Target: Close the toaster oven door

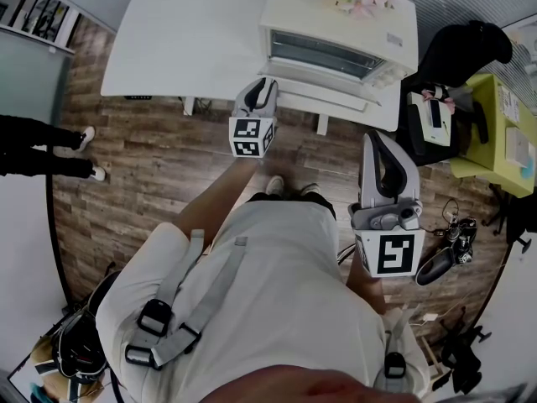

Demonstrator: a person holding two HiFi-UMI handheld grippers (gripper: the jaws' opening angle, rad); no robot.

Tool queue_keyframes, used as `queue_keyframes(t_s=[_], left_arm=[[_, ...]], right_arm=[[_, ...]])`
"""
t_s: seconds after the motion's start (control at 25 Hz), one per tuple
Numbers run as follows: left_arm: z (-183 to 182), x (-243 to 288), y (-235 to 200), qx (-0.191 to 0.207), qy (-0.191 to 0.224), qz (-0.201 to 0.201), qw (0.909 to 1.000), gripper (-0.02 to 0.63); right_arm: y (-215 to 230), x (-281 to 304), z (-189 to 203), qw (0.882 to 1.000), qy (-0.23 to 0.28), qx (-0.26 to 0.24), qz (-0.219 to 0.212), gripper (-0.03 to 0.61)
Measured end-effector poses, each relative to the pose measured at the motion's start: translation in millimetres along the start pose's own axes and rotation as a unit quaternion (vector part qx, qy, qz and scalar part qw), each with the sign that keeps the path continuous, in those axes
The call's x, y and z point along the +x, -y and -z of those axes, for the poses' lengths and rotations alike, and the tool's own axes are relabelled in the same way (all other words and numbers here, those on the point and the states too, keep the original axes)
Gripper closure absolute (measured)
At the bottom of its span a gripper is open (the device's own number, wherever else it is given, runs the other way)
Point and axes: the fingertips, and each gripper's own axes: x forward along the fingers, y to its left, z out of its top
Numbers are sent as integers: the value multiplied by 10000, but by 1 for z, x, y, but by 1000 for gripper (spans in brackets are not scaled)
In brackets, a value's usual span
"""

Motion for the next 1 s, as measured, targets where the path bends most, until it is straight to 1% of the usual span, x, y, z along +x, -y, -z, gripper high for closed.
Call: queue_keyframes(t_s=[1.0], left_arm=[[-31, 24, -3, 179, 107, 12, 9998, 514]], right_arm=[[8, 3, 4, 10000, -13, 18, -25, 574]])
